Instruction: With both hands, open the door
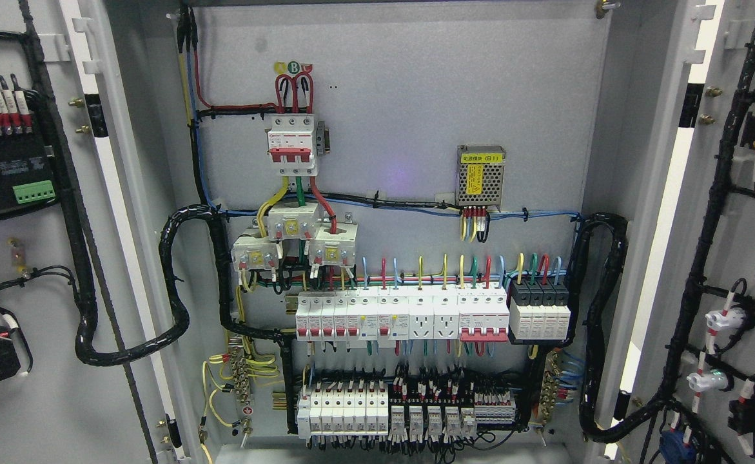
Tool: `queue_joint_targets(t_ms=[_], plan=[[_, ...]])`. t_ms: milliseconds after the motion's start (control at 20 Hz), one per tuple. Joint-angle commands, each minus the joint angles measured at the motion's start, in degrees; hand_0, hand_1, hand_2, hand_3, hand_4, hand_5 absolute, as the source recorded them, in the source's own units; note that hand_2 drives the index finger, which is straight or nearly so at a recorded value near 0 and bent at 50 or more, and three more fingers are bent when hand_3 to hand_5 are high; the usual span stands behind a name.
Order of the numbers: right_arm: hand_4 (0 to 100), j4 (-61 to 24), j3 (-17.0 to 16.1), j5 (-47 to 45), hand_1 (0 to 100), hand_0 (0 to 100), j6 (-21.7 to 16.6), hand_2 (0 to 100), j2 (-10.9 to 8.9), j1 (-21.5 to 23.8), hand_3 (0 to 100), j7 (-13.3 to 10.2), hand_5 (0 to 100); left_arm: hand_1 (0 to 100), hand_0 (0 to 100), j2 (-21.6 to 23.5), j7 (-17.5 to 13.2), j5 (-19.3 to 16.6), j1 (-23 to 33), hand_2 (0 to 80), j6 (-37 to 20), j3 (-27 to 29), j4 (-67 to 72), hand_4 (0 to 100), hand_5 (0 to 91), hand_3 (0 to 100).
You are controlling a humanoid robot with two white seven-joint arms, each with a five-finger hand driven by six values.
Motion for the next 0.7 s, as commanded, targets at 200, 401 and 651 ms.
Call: queue_joint_targets(t_ms=[200, 401, 651], plan=[[0, -0.8, 8.2, 0.4, 0, 0, -10.1, 0, 0.92, -1.6, 0, -0.6, 0, 0, 0, -5.9, 0.1, -12.6, 2.8, 0.0, -1.5, -14.9, -6.7, 3, 0.0, 0], [0, 1.4, 10.6, 0.4, 0, 0, -9.5, 0, 3.63, -2.4, 0, -2.5, 0, 0, 0, -9.6, 0.1, -17.5, 4.5, 0.0, -1.5, -17.4, -6.3, 3, 0.0, 0], [0, 4.0, 14.9, 0.8, 0, 0, -9.4, 0, 7.94, -2.4, 0, -3.8, 0, 0, 0, -13.4, 0.1, -23.1, 8.2, 0.0, -1.3, -18.9, -2.9, 3, 0.0, 0]])
